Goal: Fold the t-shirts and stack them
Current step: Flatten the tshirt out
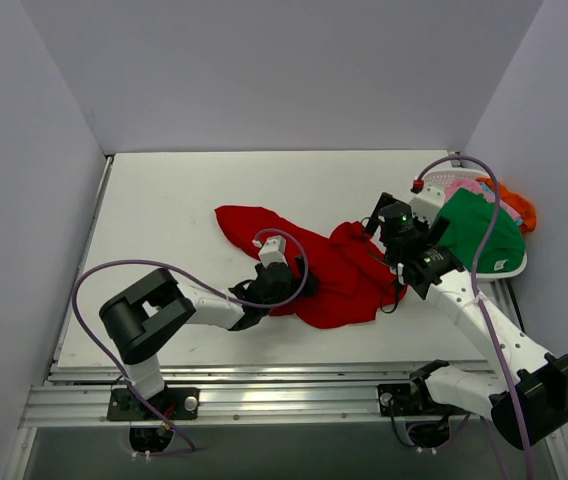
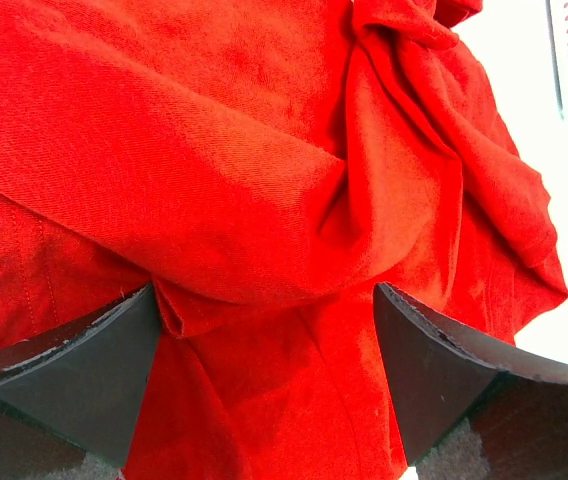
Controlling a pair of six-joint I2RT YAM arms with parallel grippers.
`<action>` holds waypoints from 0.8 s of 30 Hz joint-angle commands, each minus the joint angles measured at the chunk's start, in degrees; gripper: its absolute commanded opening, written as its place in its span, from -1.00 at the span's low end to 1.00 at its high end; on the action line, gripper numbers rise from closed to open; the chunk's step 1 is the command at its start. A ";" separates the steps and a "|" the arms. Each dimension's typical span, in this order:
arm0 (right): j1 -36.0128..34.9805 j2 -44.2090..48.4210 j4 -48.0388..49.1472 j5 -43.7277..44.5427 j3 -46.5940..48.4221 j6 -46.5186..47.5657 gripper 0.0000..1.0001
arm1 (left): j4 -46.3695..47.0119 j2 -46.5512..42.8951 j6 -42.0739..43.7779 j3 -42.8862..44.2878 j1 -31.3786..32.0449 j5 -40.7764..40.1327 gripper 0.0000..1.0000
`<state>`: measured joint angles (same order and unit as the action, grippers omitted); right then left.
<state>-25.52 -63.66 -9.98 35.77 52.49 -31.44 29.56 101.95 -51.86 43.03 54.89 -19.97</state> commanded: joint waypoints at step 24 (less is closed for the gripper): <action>0.29 -0.68 1.19 0.97 -0.81 -0.20 0.98 | 1.55 -2.90 -1.05 -3.30 -1.46 -0.16 -0.10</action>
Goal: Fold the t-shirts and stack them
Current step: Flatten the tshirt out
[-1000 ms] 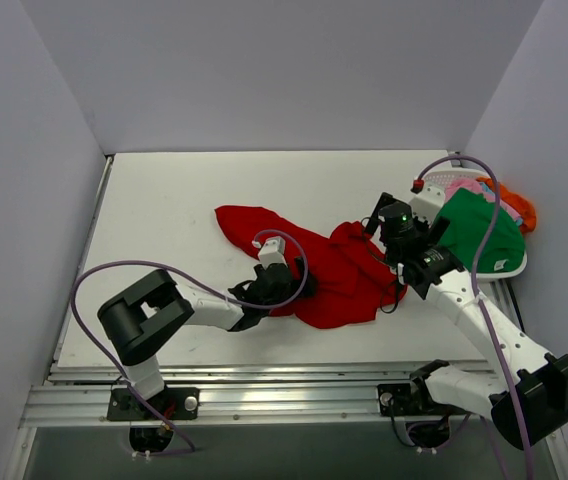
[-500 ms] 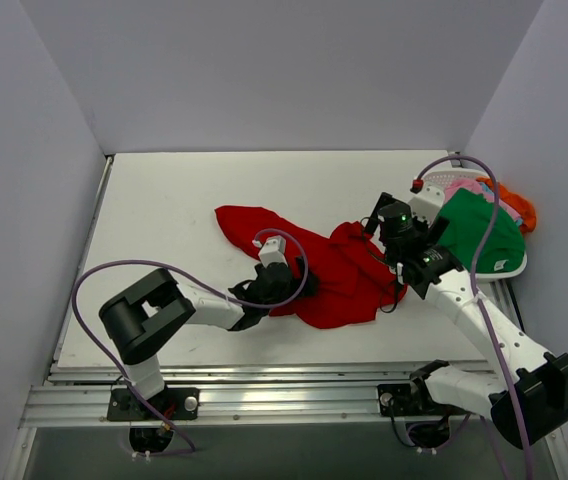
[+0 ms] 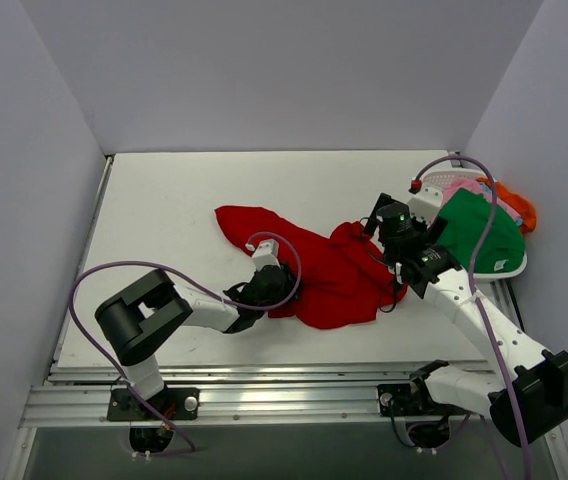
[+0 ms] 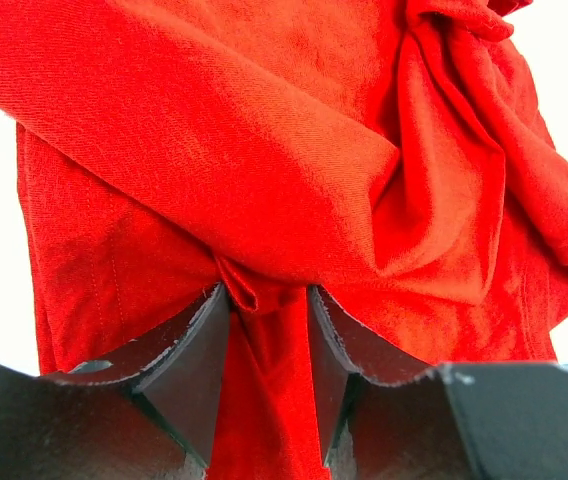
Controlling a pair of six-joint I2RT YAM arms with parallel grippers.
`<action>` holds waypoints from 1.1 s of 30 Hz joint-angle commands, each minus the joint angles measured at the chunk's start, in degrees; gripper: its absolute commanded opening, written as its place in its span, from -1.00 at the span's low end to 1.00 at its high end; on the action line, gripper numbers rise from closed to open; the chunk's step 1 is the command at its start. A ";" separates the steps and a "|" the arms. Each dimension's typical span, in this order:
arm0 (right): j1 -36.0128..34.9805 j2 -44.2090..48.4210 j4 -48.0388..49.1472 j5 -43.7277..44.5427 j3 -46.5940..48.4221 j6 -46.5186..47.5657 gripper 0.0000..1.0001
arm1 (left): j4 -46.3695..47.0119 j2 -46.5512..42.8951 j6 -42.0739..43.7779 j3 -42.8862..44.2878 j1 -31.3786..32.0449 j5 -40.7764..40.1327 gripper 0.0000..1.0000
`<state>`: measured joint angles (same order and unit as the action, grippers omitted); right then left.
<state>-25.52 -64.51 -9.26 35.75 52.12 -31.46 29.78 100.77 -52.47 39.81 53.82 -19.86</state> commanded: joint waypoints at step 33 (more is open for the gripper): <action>0.29 0.00 0.64 1.08 -0.61 -0.18 0.96 | -1.13 -5.23 0.00 -1.05 -1.62 -0.27 -0.95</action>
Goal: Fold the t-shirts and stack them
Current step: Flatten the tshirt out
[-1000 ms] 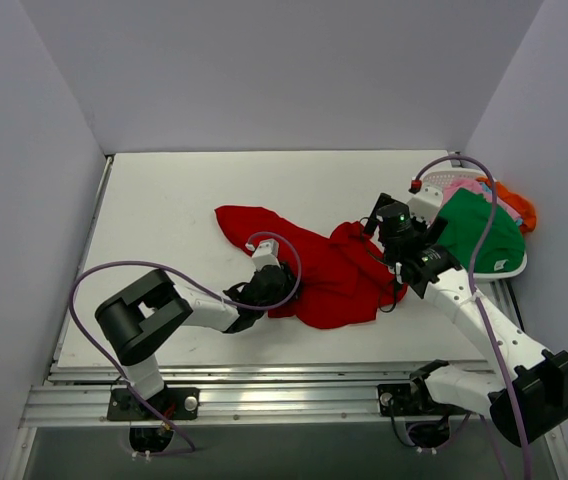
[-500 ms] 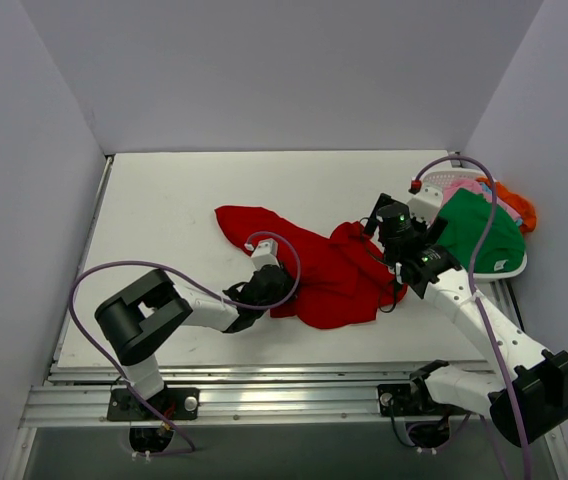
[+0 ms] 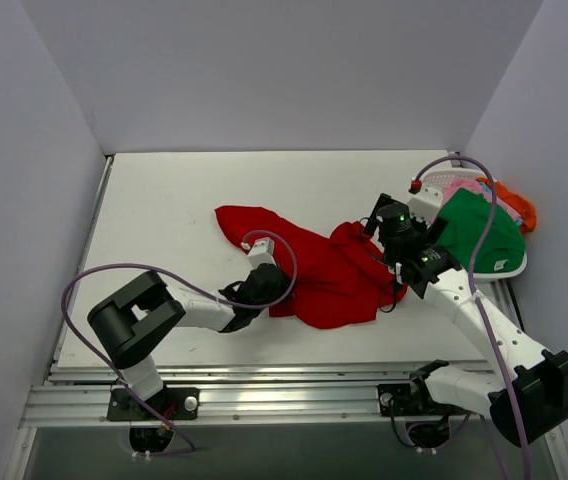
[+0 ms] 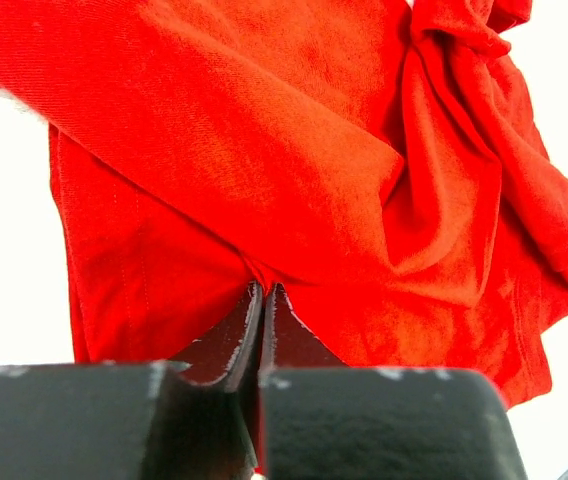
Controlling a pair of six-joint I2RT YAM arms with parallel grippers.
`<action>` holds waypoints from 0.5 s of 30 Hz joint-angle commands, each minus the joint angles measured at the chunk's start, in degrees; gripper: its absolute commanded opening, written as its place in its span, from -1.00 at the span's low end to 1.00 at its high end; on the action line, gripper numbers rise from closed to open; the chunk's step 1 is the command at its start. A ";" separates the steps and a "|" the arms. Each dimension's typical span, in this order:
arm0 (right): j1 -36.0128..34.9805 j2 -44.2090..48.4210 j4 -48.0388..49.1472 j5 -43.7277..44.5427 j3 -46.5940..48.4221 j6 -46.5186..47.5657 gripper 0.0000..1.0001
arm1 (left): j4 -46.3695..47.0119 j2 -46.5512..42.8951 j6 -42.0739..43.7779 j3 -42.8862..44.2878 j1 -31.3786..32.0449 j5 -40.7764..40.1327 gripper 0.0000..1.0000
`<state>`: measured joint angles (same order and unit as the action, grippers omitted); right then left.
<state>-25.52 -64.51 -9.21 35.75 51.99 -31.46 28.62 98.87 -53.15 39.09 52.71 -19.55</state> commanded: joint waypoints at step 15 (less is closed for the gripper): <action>0.29 0.26 0.60 0.99 -0.39 -0.09 0.96 | -0.58 -2.89 1.03 0.28 -0.76 -0.31 -0.59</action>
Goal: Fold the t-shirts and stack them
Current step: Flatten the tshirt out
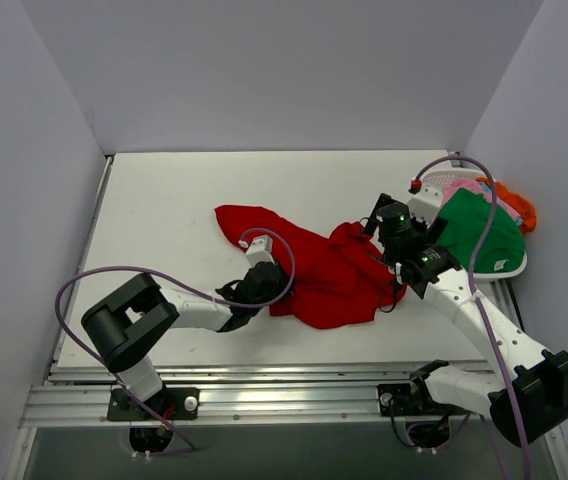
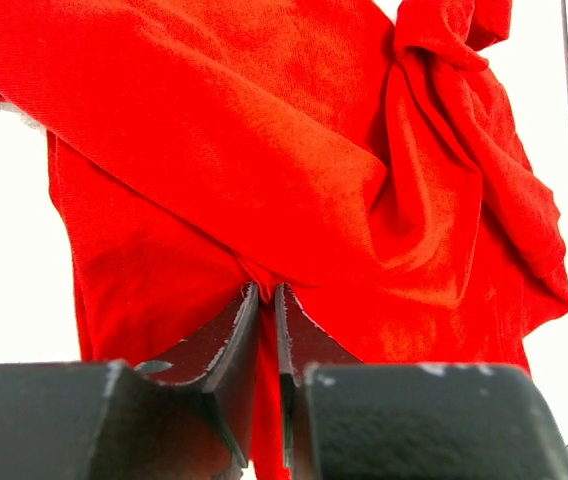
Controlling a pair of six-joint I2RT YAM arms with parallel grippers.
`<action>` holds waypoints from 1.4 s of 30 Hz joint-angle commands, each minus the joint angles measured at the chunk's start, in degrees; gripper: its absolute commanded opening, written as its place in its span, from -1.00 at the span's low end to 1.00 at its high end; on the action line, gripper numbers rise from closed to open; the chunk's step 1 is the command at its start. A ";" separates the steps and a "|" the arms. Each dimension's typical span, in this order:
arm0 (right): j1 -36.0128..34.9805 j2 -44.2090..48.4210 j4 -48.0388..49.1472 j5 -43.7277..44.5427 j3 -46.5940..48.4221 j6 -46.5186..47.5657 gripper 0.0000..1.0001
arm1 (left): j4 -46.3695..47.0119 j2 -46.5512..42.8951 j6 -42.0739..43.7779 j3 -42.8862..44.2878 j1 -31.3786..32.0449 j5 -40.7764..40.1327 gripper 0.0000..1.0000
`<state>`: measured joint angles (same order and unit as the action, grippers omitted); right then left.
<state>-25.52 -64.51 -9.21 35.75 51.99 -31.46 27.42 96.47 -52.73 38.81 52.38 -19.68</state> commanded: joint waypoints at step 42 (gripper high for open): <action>0.21 0.00 0.77 -0.14 -0.22 0.17 0.97 | 0.89 -7.93 4.74 -1.19 -4.64 3.95 -0.95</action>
<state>-25.52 -64.51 -9.21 35.68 51.99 -31.44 27.31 95.15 -50.61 37.87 49.98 -16.73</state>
